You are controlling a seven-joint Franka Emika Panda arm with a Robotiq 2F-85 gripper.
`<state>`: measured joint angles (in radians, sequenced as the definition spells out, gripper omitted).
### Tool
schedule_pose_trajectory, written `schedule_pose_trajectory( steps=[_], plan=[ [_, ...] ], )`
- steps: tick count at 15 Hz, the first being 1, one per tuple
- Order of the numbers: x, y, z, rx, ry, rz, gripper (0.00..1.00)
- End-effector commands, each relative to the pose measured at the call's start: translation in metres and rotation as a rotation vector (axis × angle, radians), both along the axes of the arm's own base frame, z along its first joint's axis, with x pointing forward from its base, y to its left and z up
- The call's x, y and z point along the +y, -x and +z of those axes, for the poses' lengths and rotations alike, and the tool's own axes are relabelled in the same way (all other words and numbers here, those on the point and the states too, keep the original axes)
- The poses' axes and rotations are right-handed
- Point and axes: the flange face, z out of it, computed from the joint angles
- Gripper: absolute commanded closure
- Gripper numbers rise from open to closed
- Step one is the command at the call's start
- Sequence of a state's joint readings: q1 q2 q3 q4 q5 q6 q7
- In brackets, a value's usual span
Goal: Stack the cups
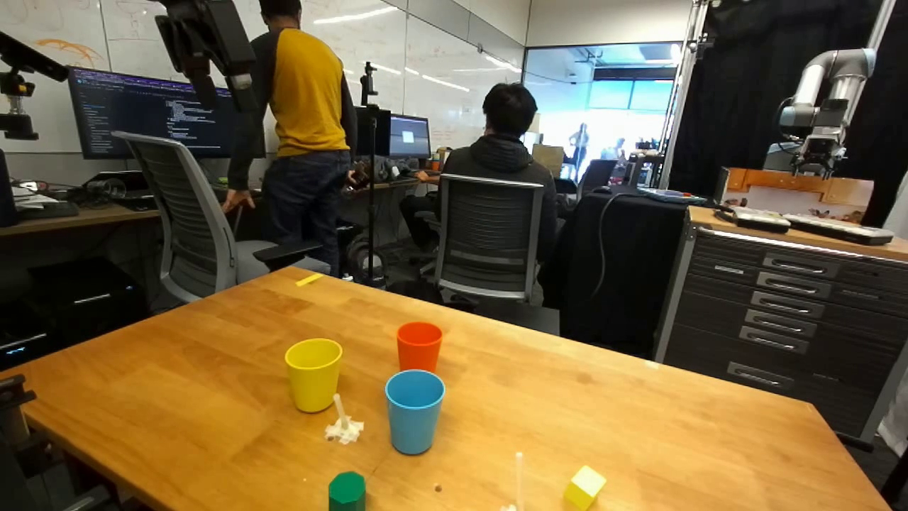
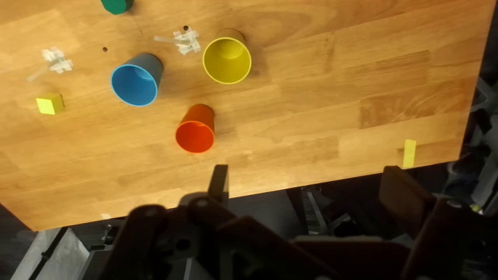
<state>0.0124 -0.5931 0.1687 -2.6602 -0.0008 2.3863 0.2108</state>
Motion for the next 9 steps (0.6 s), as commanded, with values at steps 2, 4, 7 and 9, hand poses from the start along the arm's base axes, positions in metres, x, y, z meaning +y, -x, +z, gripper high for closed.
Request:
schedule_pose_trajectory(
  steps=[2, 4, 7, 9],
  plan=[
    [-0.042, -0.028, -0.031, -0.045, 0.033, -0.101, 0.00],
    [-0.068, -0.034, -0.050, -0.033, 0.039, -0.159, 0.00],
    [-0.102, -0.036, -0.085, 0.005, 0.044, -0.221, 0.00],
    [-0.116, -0.035, -0.108, 0.019, 0.040, -0.241, 0.00]
  ],
)
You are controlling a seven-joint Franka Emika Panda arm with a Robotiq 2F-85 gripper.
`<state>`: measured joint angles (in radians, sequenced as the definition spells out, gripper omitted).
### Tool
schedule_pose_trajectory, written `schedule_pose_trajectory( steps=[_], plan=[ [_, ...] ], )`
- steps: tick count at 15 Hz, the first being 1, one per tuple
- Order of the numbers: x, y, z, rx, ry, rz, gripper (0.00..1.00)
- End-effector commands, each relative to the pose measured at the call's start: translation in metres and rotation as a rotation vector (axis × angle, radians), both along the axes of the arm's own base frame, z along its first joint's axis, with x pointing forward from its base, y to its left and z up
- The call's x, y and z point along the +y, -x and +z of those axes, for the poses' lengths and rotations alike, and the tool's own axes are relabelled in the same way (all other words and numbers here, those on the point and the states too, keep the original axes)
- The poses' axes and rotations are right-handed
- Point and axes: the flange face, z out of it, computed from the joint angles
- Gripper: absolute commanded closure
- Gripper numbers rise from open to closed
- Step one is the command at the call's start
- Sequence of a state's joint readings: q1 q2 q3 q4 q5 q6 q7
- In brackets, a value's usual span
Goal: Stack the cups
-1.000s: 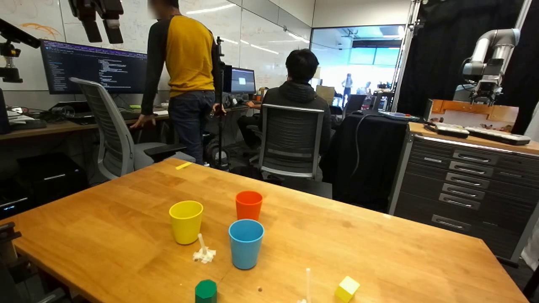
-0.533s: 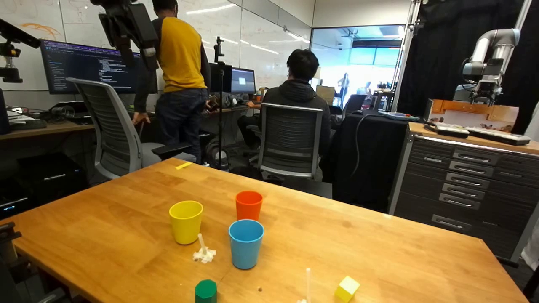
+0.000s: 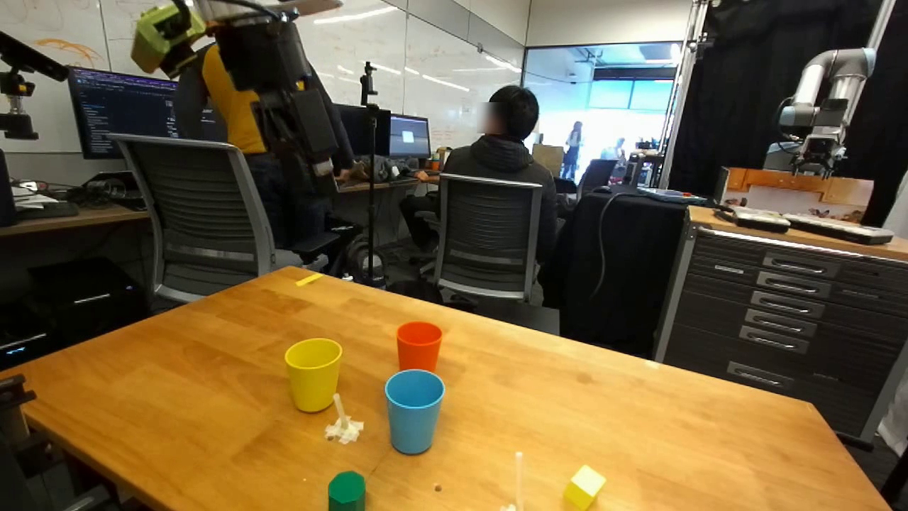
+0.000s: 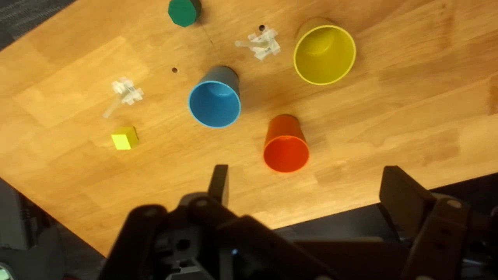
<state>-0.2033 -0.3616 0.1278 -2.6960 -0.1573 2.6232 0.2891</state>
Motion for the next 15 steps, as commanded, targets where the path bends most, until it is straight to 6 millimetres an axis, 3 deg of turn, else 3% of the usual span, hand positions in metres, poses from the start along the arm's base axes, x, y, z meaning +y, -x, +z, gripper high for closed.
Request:
schedule_pose_trajectory(
  steps=[1, 8, 15],
  plan=[
    [-0.021, -0.002, -0.036, -0.006, -0.007, -0.039, 0.00],
    [-0.029, -0.005, -0.093, 0.004, -0.042, -0.040, 0.00],
    [-0.034, -0.014, -0.133, -0.018, -0.064, -0.025, 0.00]
  ],
)
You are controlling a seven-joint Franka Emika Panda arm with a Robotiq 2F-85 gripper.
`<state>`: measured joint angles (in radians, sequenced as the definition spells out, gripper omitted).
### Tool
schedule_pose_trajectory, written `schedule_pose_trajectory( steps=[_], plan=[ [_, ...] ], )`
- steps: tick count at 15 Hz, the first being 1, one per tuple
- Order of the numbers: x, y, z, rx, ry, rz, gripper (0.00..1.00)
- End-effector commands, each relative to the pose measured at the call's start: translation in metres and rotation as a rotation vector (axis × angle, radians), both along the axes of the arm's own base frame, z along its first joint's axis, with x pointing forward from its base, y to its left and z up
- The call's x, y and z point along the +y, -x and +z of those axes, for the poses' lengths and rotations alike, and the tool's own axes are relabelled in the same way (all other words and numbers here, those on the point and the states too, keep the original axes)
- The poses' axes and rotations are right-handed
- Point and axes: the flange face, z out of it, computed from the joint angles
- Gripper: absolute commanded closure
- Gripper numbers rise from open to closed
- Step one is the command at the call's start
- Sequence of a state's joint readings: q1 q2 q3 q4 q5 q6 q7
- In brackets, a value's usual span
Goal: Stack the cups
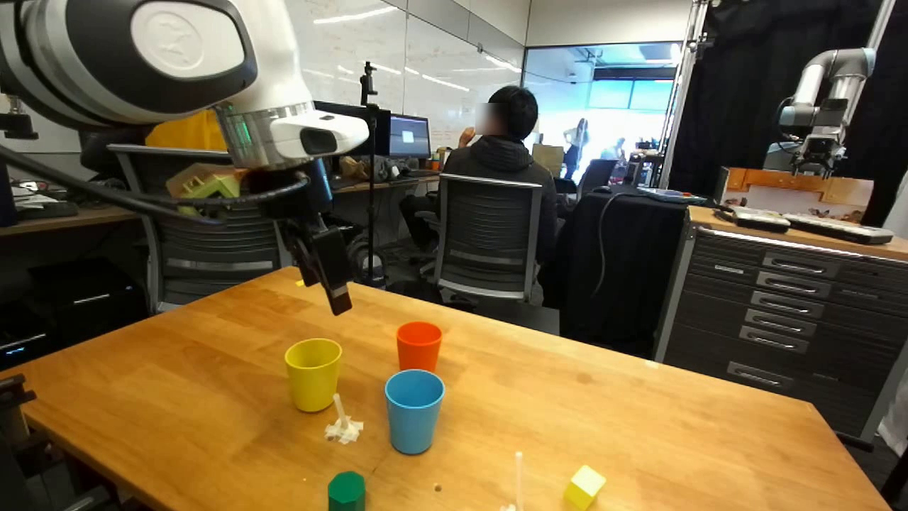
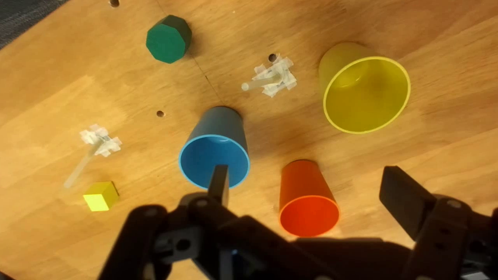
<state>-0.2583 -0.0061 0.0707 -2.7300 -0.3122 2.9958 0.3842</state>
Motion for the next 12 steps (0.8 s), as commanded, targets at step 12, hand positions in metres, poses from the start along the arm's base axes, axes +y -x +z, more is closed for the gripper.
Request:
schedule_pose_trajectory(
  steps=[12],
  plan=[
    [0.024, -0.029, -0.077, 0.006, -0.040, 0.081, 0.00]
  ],
)
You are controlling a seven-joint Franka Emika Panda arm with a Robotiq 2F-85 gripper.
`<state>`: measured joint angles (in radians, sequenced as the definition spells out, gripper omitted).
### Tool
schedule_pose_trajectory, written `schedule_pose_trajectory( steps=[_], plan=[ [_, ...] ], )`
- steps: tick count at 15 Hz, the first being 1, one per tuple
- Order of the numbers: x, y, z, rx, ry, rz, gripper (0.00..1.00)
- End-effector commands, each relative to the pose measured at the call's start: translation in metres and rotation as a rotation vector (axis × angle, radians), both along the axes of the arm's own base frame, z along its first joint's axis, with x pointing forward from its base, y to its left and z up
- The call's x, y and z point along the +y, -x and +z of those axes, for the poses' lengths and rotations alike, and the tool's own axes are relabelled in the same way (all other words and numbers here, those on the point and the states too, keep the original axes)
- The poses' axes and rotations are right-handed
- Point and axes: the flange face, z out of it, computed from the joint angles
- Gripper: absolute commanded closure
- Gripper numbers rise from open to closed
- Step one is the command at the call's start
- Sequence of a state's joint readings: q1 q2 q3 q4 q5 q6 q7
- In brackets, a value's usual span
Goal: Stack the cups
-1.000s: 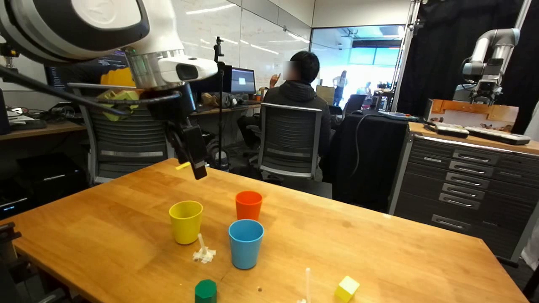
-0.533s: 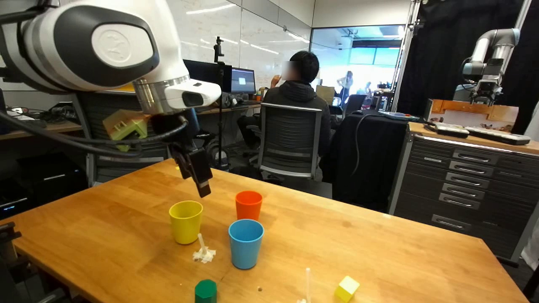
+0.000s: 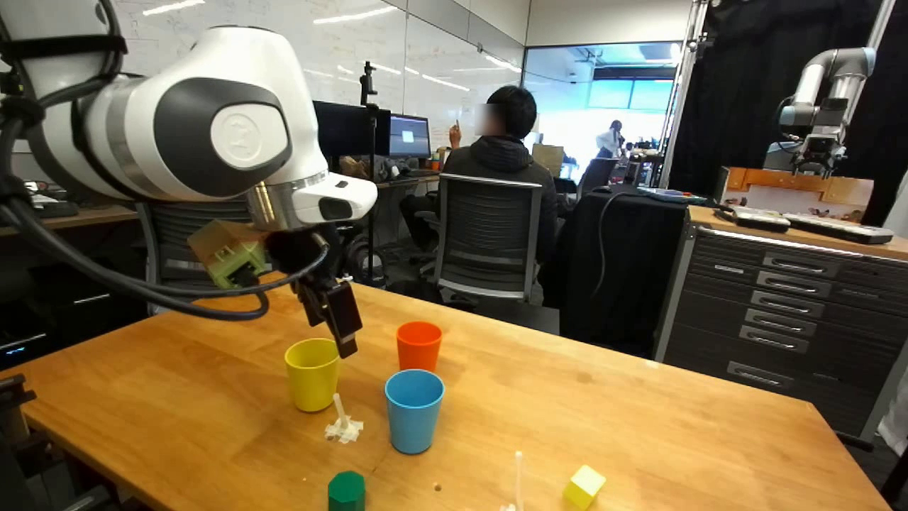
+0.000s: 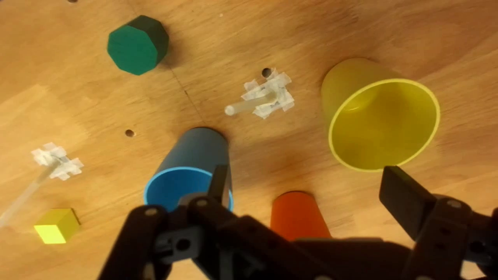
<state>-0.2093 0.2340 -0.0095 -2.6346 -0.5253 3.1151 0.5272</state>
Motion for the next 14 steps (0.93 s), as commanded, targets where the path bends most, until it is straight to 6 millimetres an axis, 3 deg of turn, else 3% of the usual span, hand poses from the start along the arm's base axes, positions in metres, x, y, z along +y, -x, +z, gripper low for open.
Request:
schedule_pose_trajectory(
  steps=[1, 5, 14],
  plan=[
    [0.027, -0.015, -0.020, -0.021, -0.033, 0.049, 0.00],
    [0.042, -0.020, -0.035, -0.016, -0.041, 0.074, 0.00],
    [0.034, -0.017, -0.034, -0.024, -0.036, 0.048, 0.00]
  ],
)
